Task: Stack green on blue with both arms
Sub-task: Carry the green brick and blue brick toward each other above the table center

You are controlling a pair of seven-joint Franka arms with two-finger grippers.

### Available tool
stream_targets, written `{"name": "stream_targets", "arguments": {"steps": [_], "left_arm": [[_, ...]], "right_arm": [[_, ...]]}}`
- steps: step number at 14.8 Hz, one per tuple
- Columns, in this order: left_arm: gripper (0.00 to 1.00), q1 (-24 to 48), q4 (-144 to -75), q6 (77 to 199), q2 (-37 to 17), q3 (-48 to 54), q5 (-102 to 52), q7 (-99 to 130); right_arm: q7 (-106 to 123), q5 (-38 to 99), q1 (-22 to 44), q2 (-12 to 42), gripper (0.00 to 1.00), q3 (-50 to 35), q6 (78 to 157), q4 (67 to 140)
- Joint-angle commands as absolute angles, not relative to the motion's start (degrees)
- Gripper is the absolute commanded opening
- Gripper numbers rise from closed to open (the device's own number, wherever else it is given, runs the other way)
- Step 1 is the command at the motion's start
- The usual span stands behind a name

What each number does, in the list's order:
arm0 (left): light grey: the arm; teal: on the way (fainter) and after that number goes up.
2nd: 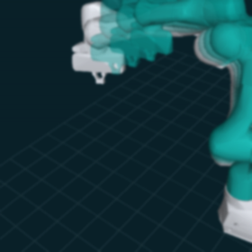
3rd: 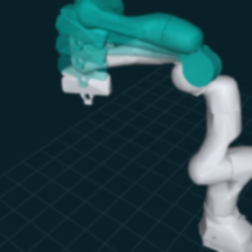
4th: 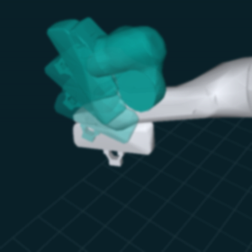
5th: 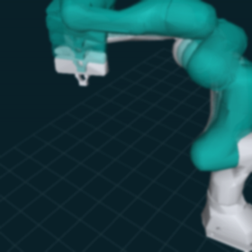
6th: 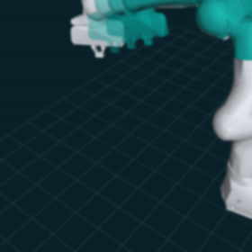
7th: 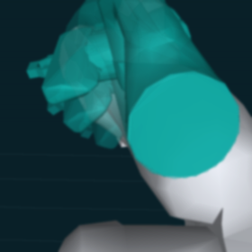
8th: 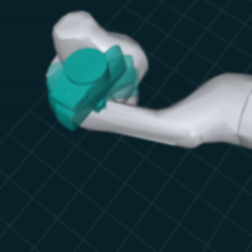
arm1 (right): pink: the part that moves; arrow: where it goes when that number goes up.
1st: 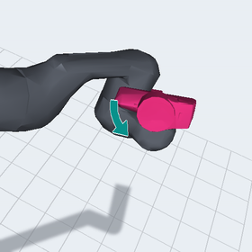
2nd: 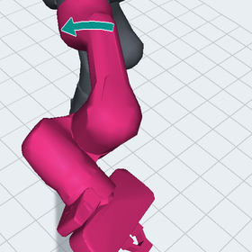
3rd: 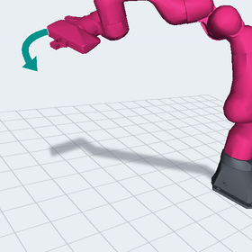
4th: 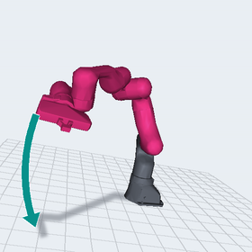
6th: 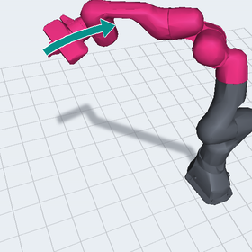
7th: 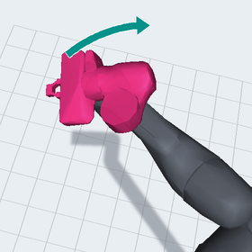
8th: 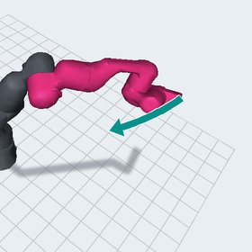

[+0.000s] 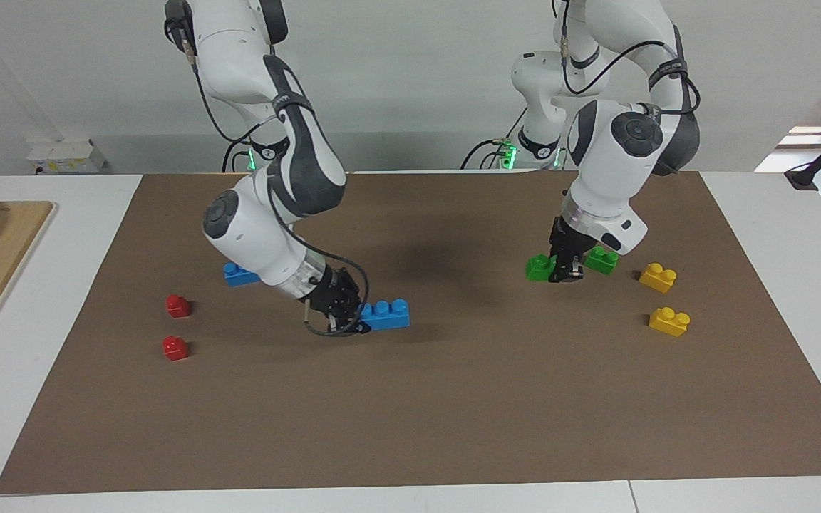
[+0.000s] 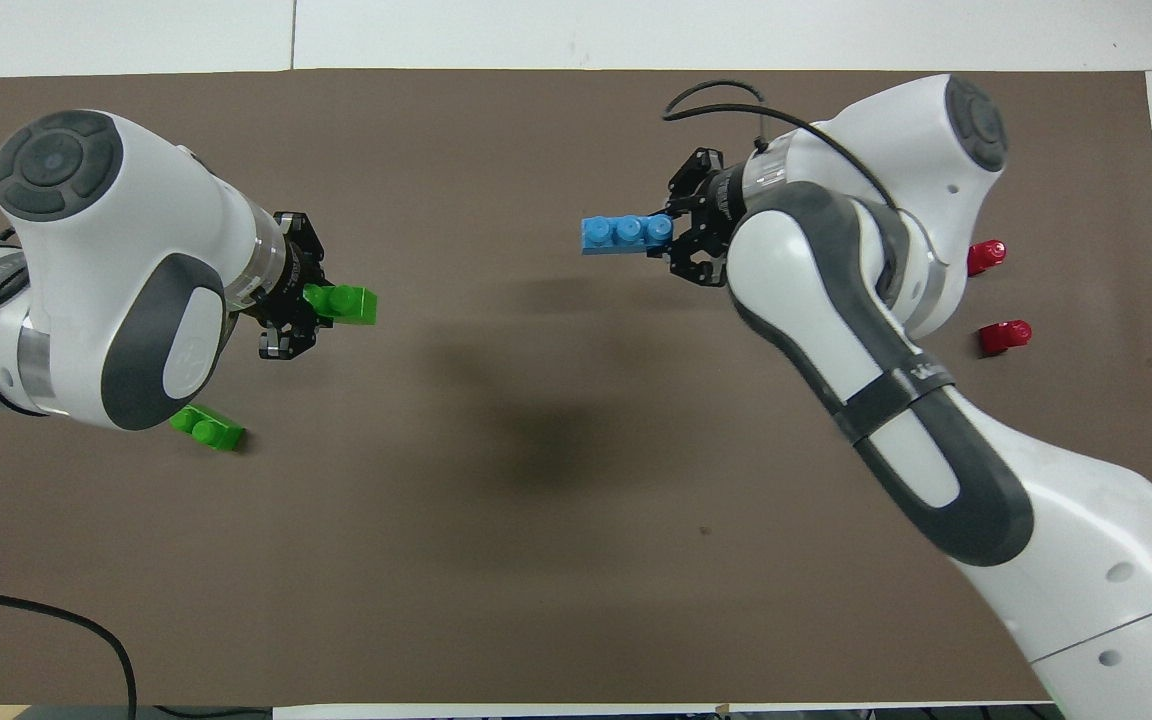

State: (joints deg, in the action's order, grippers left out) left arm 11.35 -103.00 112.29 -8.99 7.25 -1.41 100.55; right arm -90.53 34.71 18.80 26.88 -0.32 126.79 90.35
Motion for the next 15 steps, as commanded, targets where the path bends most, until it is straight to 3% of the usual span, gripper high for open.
{"name": "stream_targets", "arguments": {"steps": [1, 15], "left_arm": [[0.00, 15.4, -102.5, 110.4, -8.3, 6.7, -0.4, 107.1], [0.00, 26.4, -106.6, 120.5, -8.6, 6.9, 1.6, 122.8]], "right_arm": [[-94.7, 36.9, 23.1, 27.0, 0.00, -0.1, 132.5, 93.7], [-97.4, 37.1, 29.4, 29.4, 0.00, -0.1, 145.9, 103.0]]}}
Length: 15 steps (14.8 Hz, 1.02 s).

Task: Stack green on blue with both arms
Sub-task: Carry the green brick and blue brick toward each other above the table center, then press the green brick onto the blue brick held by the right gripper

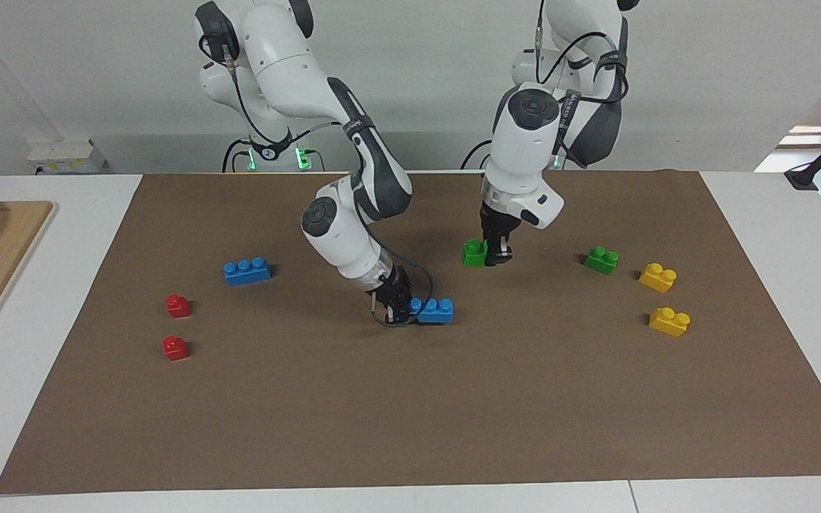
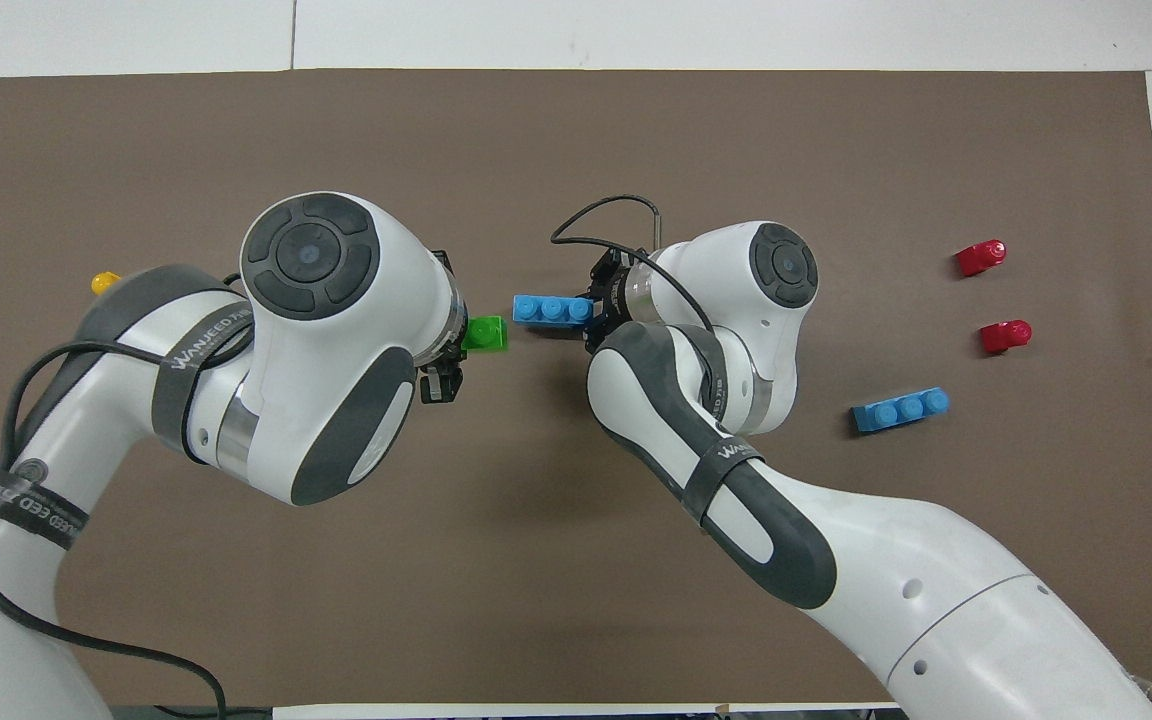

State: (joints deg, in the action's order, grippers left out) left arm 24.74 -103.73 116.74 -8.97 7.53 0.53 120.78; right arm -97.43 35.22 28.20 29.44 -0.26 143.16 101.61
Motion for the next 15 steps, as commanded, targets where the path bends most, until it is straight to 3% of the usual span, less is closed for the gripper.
{"name": "stream_targets", "arguments": {"steps": [1, 15], "left_arm": [[0.00, 26.8, -107.2, 122.1, -8.7, 6.9, 1.6, 122.9], [0.00, 28.8, -107.1, 131.6, -17.4, 6.9, 6.5, 126.8]], "right_arm": [[-97.4, 37.6, 29.6, 29.4, 0.00, -0.1, 146.9, 103.4], [-96.3, 38.6, 30.9, 29.7, 0.00, -0.1, 150.7, 105.6]]}}
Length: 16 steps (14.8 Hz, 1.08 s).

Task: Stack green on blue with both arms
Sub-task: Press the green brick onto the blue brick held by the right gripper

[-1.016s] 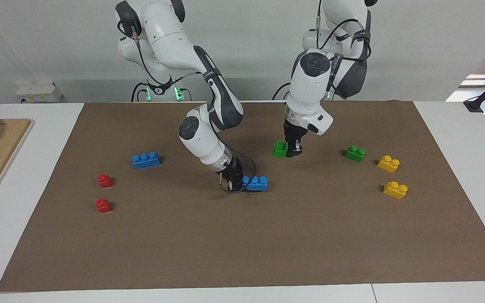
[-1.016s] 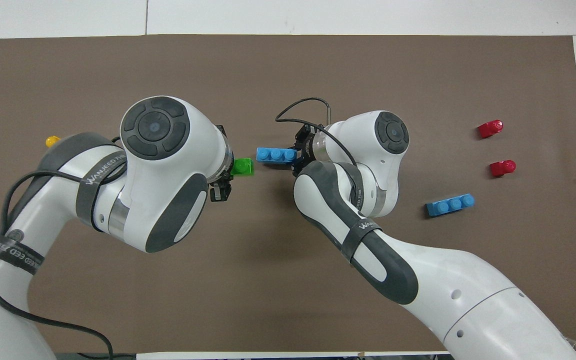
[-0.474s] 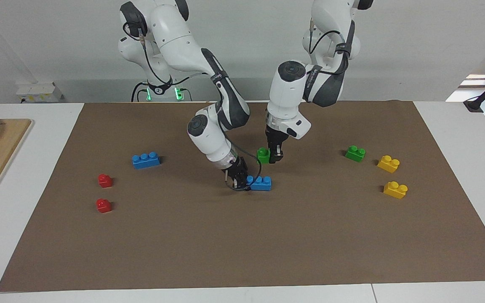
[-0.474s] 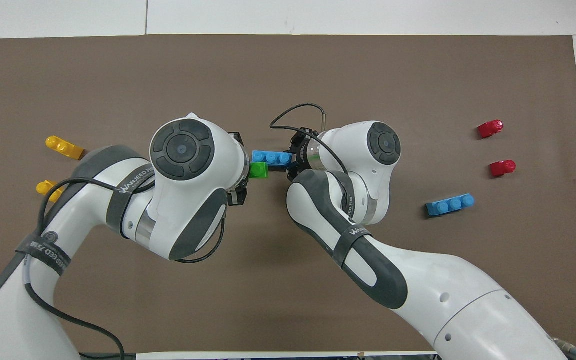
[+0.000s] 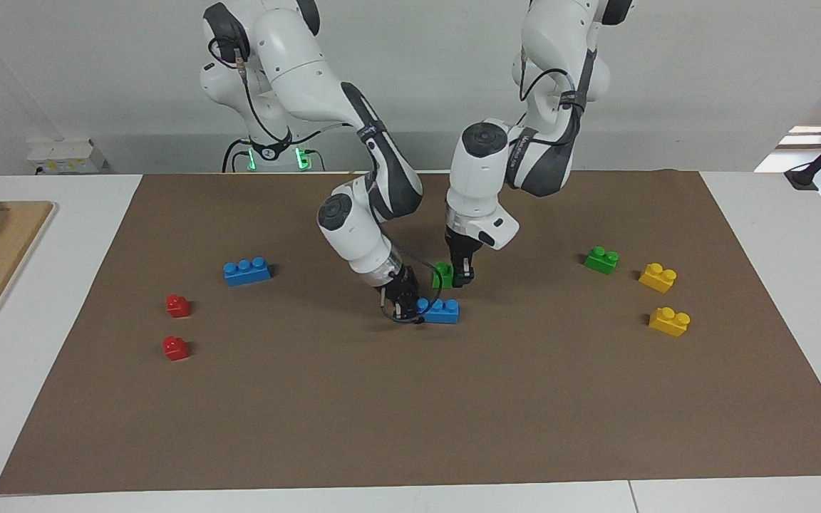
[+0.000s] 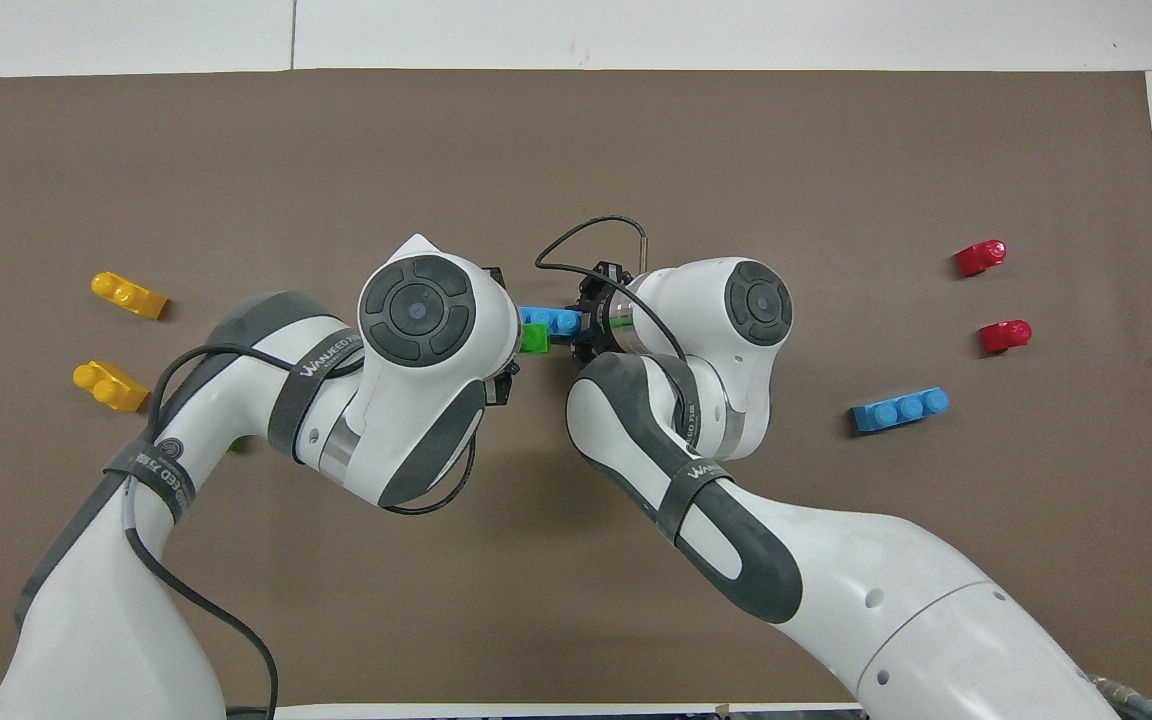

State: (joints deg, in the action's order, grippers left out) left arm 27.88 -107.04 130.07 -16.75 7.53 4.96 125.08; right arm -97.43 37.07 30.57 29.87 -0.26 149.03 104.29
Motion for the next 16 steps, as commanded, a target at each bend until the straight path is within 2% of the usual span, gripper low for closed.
{"name": "stream_targets", "arguments": {"steps": [1, 16], "left_arm": [[0.00, 28.8, -107.1, 132.3, -17.9, 6.8, 6.6, 126.8], [0.00, 29.0, -106.2, 134.5, -19.8, 6.5, 11.2, 126.8]], "right_arm": [[-96.0, 38.6, 30.9, 29.7, 0.00, -0.1, 150.7, 105.6], [-95.7, 38.7, 30.9, 29.7, 0.00, -0.1, 150.8, 105.7]]}}
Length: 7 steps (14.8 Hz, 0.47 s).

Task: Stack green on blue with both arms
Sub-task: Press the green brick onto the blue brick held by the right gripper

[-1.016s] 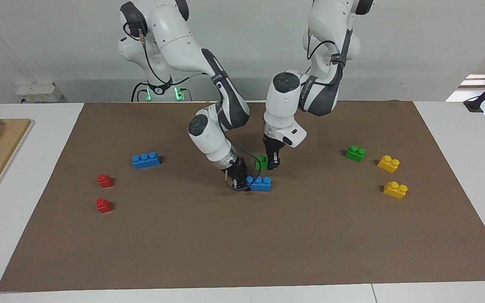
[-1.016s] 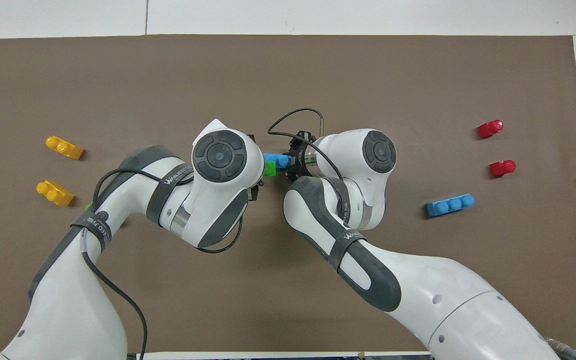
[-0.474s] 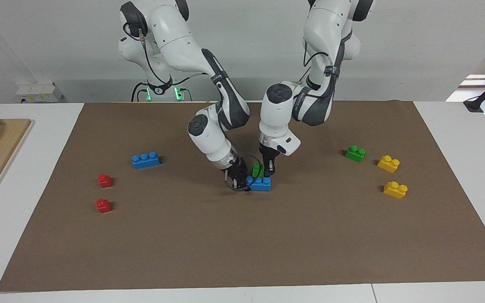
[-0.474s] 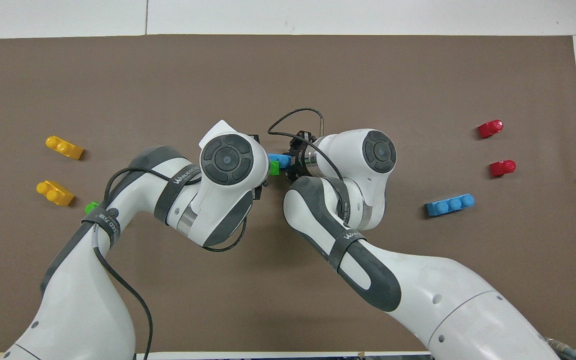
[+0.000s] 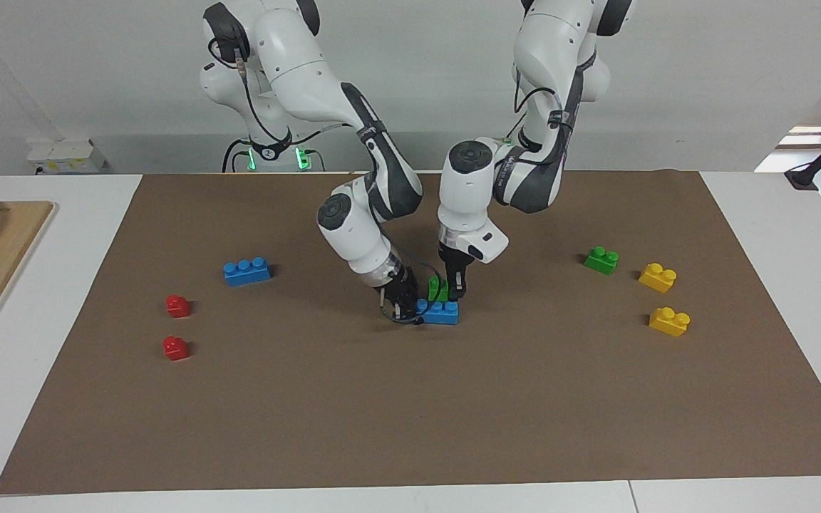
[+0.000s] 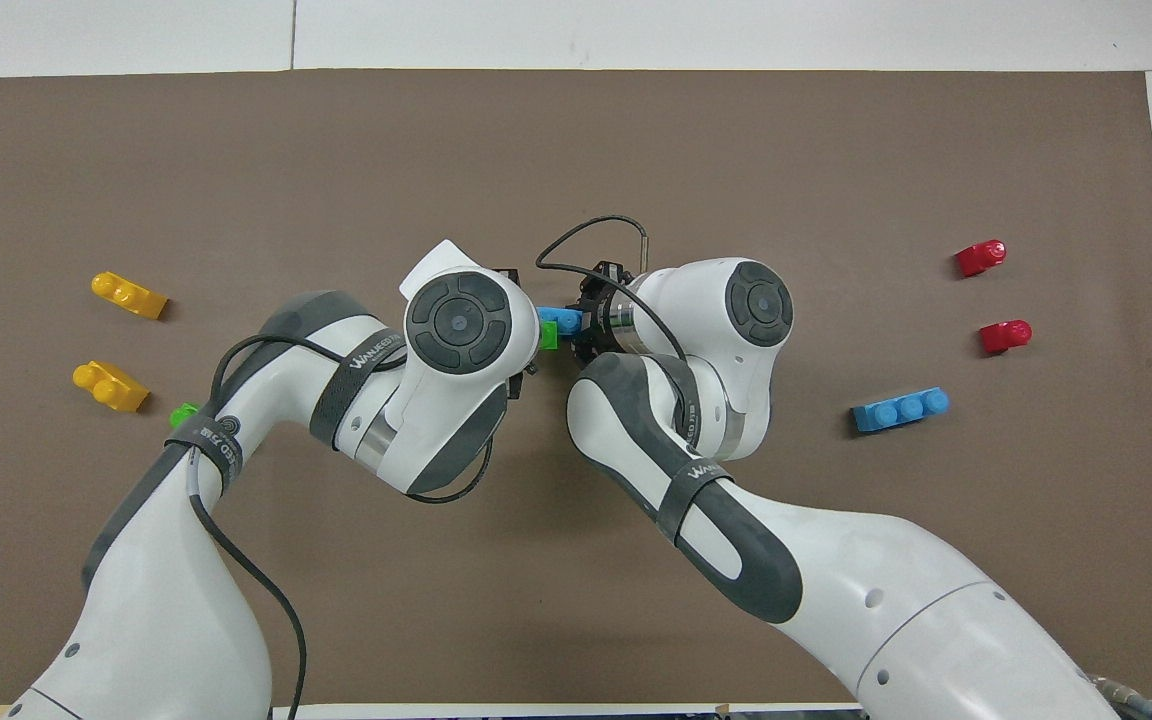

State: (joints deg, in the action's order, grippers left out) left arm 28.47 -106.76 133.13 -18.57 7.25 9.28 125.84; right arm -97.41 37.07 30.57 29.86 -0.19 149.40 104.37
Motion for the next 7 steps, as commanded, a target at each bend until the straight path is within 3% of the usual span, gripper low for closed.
{"name": "stream_targets", "arguments": {"steps": [1, 7], "left_arm": [[0.00, 29.0, -106.3, 134.6, -19.8, 6.5, 11.6, 126.7], [0.00, 30.0, -106.7, 136.6, -22.1, 6.4, 12.4, 127.2]], "right_arm": [[-95.7, 38.6, 30.8, 29.7, 0.00, -0.1, 150.8, 105.7], [-95.1, 38.7, 30.8, 29.7, 0.00, -0.1, 150.7, 105.7]]}}
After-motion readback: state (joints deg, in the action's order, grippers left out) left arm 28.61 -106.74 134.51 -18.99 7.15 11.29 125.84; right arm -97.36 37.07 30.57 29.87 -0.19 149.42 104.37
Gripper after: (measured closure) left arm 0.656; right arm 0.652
